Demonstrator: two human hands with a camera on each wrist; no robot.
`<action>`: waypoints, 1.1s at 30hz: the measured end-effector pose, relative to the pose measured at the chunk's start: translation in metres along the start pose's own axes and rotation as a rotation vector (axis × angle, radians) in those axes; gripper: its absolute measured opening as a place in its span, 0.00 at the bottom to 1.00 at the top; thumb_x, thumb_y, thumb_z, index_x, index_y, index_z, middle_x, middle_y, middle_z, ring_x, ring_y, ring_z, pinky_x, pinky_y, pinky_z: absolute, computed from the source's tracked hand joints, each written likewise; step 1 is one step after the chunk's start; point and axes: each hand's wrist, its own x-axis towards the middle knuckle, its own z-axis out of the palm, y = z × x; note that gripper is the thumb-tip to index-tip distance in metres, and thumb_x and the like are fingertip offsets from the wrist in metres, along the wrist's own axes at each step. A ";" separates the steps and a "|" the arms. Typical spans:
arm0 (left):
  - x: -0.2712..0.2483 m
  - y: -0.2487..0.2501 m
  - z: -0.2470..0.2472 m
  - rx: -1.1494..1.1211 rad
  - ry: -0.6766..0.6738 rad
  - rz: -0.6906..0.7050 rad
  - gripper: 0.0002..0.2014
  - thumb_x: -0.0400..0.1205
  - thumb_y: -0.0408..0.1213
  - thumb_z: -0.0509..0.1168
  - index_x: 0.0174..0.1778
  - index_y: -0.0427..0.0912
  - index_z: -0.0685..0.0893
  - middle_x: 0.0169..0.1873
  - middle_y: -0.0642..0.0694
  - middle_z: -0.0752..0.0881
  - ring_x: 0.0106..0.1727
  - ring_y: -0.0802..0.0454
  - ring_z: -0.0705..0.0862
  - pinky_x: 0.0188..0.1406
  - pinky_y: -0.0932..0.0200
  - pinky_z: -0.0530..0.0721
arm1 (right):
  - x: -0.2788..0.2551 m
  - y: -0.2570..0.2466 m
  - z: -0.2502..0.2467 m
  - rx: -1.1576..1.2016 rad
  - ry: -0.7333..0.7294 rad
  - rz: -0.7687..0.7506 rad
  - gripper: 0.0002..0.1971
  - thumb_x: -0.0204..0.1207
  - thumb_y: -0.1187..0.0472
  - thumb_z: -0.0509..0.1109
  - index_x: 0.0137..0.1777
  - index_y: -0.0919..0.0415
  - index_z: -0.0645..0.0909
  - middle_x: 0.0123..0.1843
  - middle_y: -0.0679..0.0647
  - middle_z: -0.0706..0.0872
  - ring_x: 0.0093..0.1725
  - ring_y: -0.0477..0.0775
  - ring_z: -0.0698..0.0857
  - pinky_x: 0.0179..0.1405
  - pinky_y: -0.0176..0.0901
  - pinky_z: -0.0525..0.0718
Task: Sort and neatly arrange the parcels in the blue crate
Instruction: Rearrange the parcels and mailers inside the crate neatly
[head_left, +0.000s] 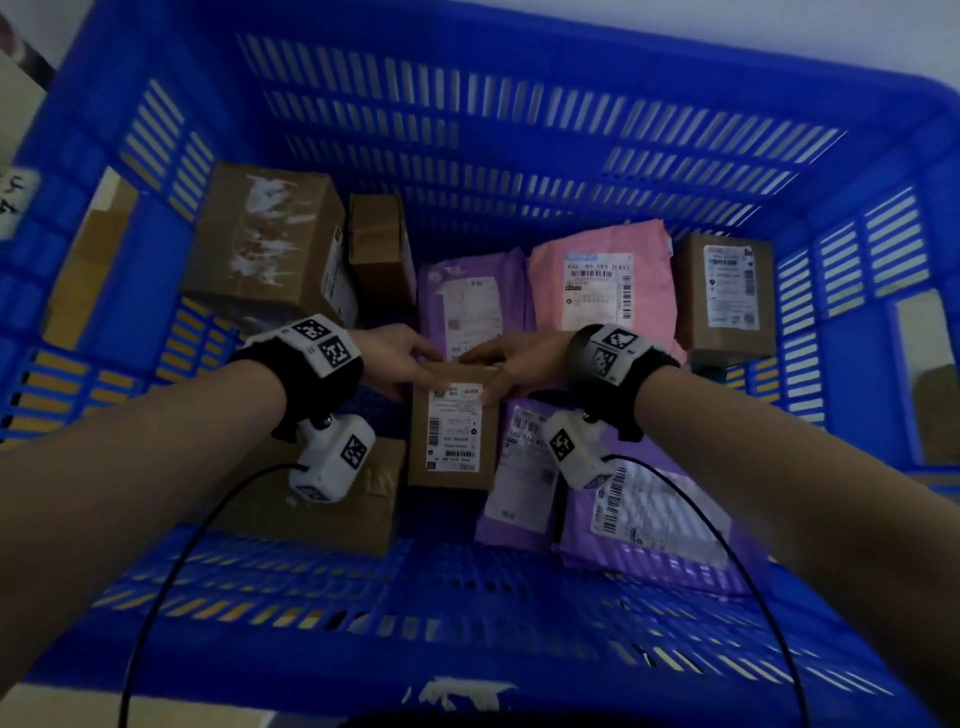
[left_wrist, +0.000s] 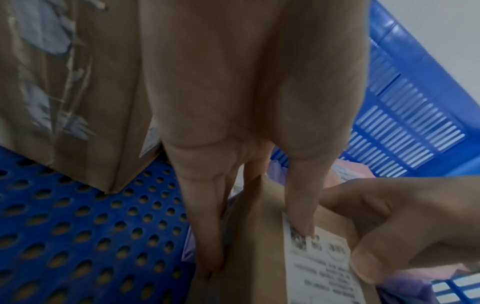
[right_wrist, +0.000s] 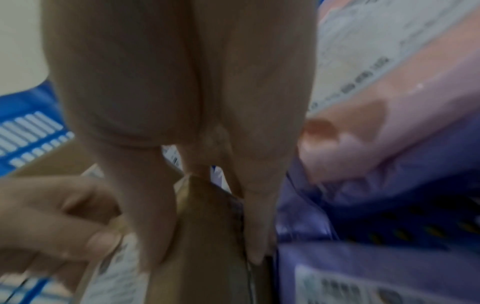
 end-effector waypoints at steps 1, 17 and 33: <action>0.001 0.000 0.000 0.002 -0.018 -0.011 0.29 0.78 0.38 0.70 0.76 0.40 0.71 0.61 0.46 0.80 0.59 0.49 0.81 0.54 0.55 0.84 | 0.003 0.002 0.002 -0.011 -0.007 0.002 0.35 0.73 0.69 0.73 0.79 0.58 0.66 0.72 0.56 0.78 0.63 0.52 0.81 0.60 0.41 0.85; 0.022 -0.016 0.013 0.186 -0.186 -0.062 0.21 0.81 0.34 0.67 0.70 0.35 0.77 0.53 0.42 0.82 0.48 0.50 0.83 0.28 0.68 0.85 | 0.008 0.009 0.024 -0.517 -0.050 -0.061 0.22 0.81 0.59 0.65 0.74 0.62 0.74 0.71 0.57 0.80 0.68 0.55 0.78 0.62 0.37 0.72; -0.001 -0.007 -0.047 -0.024 0.399 -0.088 0.38 0.81 0.44 0.65 0.80 0.31 0.53 0.66 0.36 0.76 0.62 0.41 0.80 0.50 0.54 0.80 | 0.026 -0.060 -0.028 0.104 0.476 -0.271 0.25 0.81 0.61 0.66 0.76 0.68 0.69 0.64 0.61 0.81 0.58 0.55 0.80 0.48 0.34 0.81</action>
